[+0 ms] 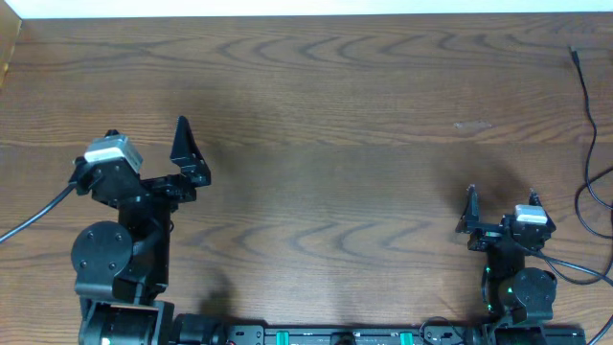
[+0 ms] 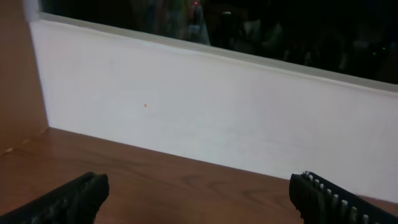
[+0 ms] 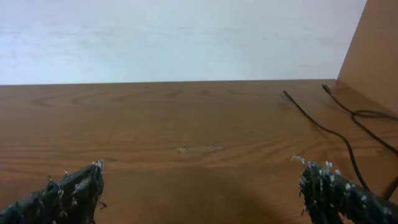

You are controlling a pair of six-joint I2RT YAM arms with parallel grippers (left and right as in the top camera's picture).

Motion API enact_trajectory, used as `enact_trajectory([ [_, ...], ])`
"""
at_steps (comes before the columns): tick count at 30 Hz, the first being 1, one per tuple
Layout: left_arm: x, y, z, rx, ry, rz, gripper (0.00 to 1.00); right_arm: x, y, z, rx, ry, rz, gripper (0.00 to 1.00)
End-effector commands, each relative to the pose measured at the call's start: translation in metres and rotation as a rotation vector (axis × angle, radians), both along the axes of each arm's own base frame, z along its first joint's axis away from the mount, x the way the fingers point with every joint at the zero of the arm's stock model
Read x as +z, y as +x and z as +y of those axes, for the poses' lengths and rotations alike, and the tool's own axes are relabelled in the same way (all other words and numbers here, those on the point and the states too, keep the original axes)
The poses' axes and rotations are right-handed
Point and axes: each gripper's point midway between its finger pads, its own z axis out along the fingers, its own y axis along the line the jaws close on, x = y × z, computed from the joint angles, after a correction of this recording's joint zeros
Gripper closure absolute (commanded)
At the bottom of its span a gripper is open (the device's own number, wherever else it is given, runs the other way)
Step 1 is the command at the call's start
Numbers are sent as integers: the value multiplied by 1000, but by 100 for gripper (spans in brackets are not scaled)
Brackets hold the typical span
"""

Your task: Untangle cables

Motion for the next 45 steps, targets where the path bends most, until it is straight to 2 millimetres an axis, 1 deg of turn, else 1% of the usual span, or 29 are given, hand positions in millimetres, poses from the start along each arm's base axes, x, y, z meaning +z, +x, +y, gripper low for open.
enact_trajectory([
  [1, -9, 10, -7, -38, -6, 33, 2, 0, 0, -3, -13, -14, -3, 1],
  [6, -42, 29, -12, -49, -3, 88, 2, 0, 0, -3, -13, -14, -3, 1],
  [9, -58, 31, -15, -67, -7, 38, 2, 0, 0, -3, -13, -14, -3, 1],
  [12, -74, 21, -20, -99, -14, -74, 2, 0, 0, -3, -13, -14, -3, 1],
  [14, -86, 10, -19, -100, -17, -136, 2, 0, 0, -3, -13, -14, -3, 1],
  [17, -103, -2, -16, -94, -19, -176, 2, 0, 0, -3, -13, -14, -3, 1],
  [20, -128, -8, -11, -67, -20, -149, 2, 0, 0, -3, -13, -14, -3, 1],
  [23, -147, -11, -9, -58, -19, -130, 2, 0, 0, -3, -13, -14, -3, 1],
  [28, -166, -14, -5, -46, -17, -121, 2, 0, 0, -3, -13, -15, -3, 1],
  [31, -182, -16, -1, -29, -14, -88, 2, 0, 0, -3, -13, -14, -3, 1],
  [35, -207, -19, 4, -11, -10, 2, 2, 0, 0, -3, -13, -14, -3, 1],
  [39, -241, -24, 10, 13, -7, 139, 2, 0, 0, -3, -13, -14, -3, 1],
  [40, -244, -24, 9, 7, -2, 153, 2, 0, 0, -3, -13, -14, -3, 1],
  [45, -244, -24, 9, 5, -2, 152, 2, 0, 0, -3, -13, -14, -3, 1],
])
